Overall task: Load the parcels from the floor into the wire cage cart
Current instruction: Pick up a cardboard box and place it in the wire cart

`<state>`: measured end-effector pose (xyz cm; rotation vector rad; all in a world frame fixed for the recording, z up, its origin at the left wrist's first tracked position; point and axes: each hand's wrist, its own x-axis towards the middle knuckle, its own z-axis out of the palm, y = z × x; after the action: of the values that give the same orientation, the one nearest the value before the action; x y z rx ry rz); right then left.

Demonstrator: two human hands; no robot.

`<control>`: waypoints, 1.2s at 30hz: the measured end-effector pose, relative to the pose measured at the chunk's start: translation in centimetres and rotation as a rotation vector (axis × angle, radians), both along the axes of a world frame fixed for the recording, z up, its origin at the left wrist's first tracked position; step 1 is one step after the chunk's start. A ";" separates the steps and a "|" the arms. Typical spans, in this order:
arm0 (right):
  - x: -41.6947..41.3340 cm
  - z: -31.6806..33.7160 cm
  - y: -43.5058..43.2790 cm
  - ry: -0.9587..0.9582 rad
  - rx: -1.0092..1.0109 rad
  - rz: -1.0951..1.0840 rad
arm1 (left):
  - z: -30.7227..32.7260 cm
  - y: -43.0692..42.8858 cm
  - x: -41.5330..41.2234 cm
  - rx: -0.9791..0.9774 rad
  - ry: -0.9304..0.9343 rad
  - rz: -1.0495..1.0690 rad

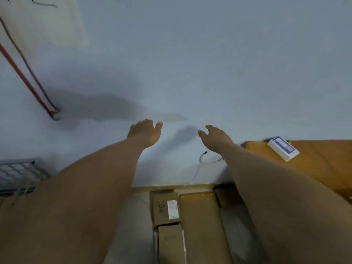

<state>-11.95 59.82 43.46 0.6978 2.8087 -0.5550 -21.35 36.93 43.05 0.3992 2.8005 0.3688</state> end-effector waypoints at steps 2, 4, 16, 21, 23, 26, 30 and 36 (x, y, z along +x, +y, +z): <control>0.1 -7.2 -0.5 -0.092 -0.084 -0.018 | -7.0 -0.4 0.6 0.037 -0.181 0.111; 0.8 -14.2 -1.1 -0.167 -0.151 -0.024 | -14.7 -1.2 1.1 0.057 -0.333 0.176; 2.3 -52.8 -3.8 -0.401 -0.482 -0.436 | -54.7 -2.2 5.3 0.230 -0.789 0.513; 2.6 -66.2 -5.5 -0.395 -0.553 -0.524 | -67.0 -2.6 6.4 0.311 -0.878 0.547; 2.9 -70.1 -5.6 -0.364 -0.578 -0.563 | -70.8 -2.6 6.4 0.352 -0.892 0.585; 3.1 -74.7 -4.9 -0.298 -0.592 -0.641 | -74.8 -2.2 5.9 0.461 -0.907 0.673; 3.1 -78.4 -3.3 -0.221 -0.764 -0.728 | -77.5 -0.7 5.2 0.625 -0.927 0.785; 2.8 -81.5 -2.4 -0.115 -0.935 -0.767 | -80.3 0.9 4.7 0.771 -0.952 0.803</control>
<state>-9.20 57.40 -38.04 1.4311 1.7261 -1.6872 -16.69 37.78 -37.29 -0.6426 1.6583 1.3699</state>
